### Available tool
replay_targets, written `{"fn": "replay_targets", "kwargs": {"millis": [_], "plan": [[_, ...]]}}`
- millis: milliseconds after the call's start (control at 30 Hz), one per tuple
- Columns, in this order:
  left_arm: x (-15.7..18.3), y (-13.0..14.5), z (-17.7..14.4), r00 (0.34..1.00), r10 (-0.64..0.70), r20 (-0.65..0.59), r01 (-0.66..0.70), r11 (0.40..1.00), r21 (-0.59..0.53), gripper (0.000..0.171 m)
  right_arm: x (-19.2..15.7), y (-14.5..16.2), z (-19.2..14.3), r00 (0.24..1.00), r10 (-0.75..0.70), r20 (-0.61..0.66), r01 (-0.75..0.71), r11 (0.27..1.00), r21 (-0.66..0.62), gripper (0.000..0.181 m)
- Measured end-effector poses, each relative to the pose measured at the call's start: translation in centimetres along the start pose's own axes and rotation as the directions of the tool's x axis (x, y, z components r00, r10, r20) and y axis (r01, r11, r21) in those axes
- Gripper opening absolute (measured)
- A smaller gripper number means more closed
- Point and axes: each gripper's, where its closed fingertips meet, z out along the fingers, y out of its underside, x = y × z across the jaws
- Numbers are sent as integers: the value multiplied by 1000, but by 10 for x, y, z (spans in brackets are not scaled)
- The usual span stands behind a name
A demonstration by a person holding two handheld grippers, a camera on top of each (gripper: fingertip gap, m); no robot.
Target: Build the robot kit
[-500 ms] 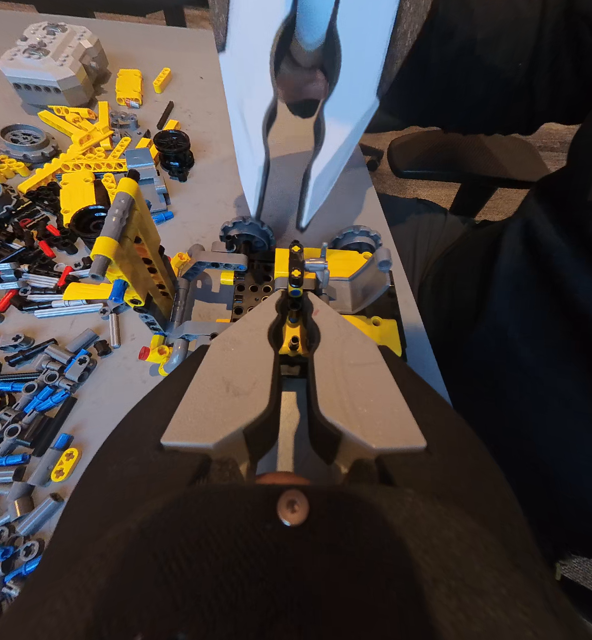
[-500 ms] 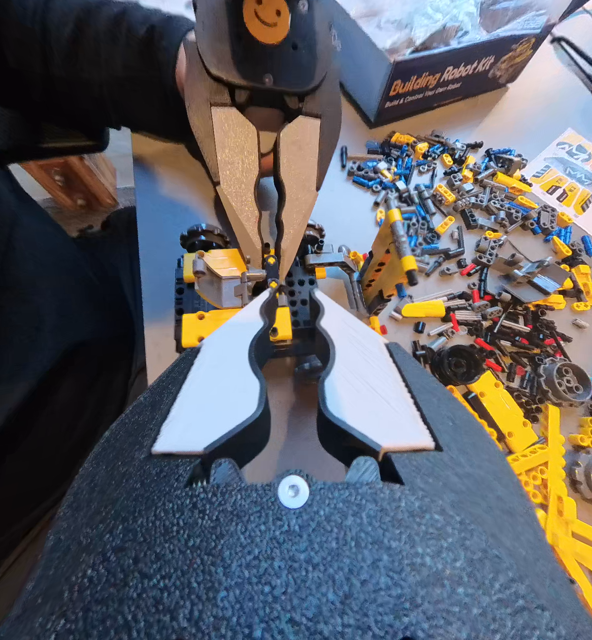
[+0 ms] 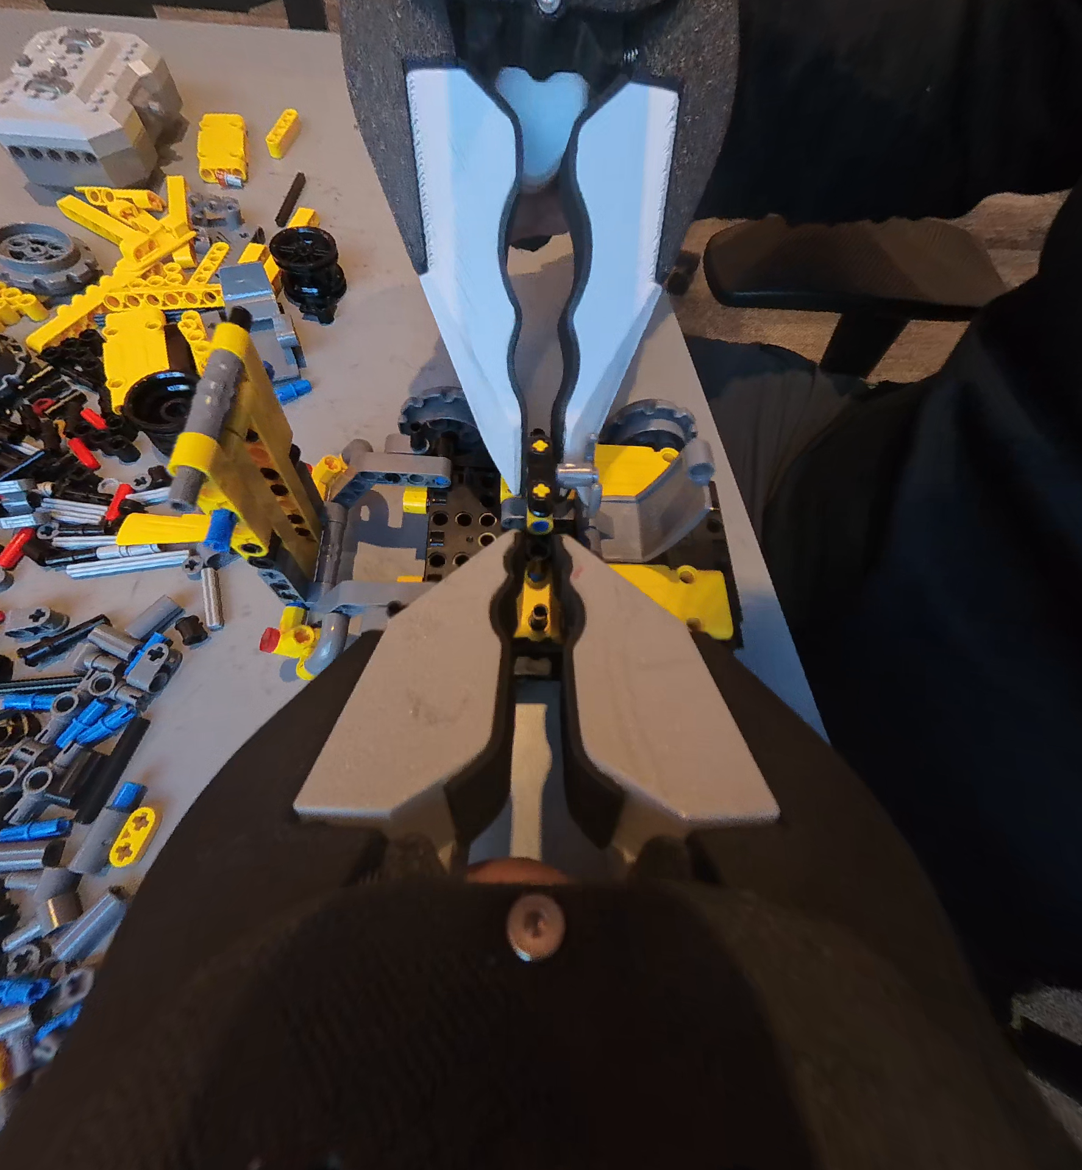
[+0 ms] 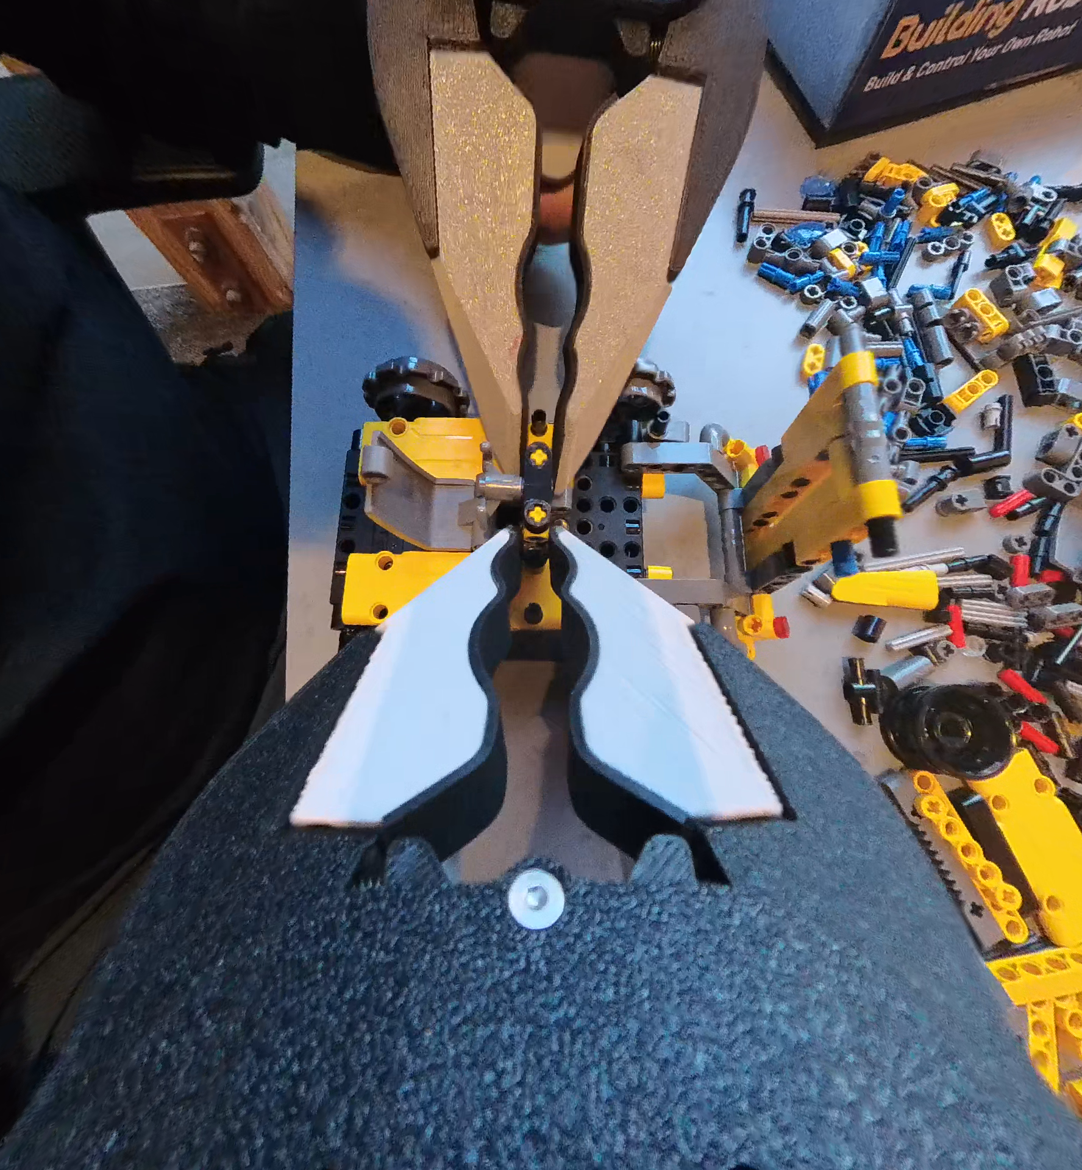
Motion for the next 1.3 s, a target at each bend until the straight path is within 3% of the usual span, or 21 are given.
{"fn": "replay_targets", "kwargs": {"millis": [167,433,500,567,600,667,700,800,867,1000,1067,1133,1233,1300], "plan": [[-4,-20,-23,998,-66,-17,67,993,99,0,1,0,0,999,-33,-18,32,999,-35,7],[-4,-29,-27,995,-92,35,89,993,71,0,0,0,0,1000,-24,-17,24,999,-24,7],[-2,-19,-21,996,-86,26,85,996,22,0,0,0,0,999,-27,-19,27,999,-29,7],[-15,12,-7,992,-49,120,62,992,-108,0,0,1,1,999,-30,-17,30,999,-38,7],[-11,9,-5,993,-70,96,78,993,-86,0,-1,1,1,999,-33,-16,32,999,-41,7],[-15,11,-13,992,-23,127,41,989,-144,0,-1,0,2,999,-38,-21,37,998,-45,7],[-17,5,-18,990,-9,140,27,992,-126,0,-1,0,2,999,-40,-22,39,998,-47,7],[-9,-31,-34,994,-100,55,95,992,85,0,0,0,2,999,-39,-22,38,998,-45,7],[-7,-35,-36,994,-104,36,100,988,116,0,0,-1,3,999,-39,-23,38,998,-43,7],[6,-2,-11,995,-95,-17,94,995,-38,0,-1,0,3,999,-37,-19,36,998,-51,7],[3,-4,-14,994,-113,-2,113,993,-24,0,-1,1,3,999,-37,-22,35,998,-52,7],[-14,-6,-20,992,-73,102,77,996,-33,0,-1,0,3,999,-44,-25,43,998,-56,7],[-8,-25,-26,994,-88,58,85,995,51,0,-1,0,4,998,-48,-28,46,997,-57,7],[-2,-2,-13,997,-61,54,66,994,-83,0,-1,1,4,999,-41,-26,39,998,-57,8]]}}
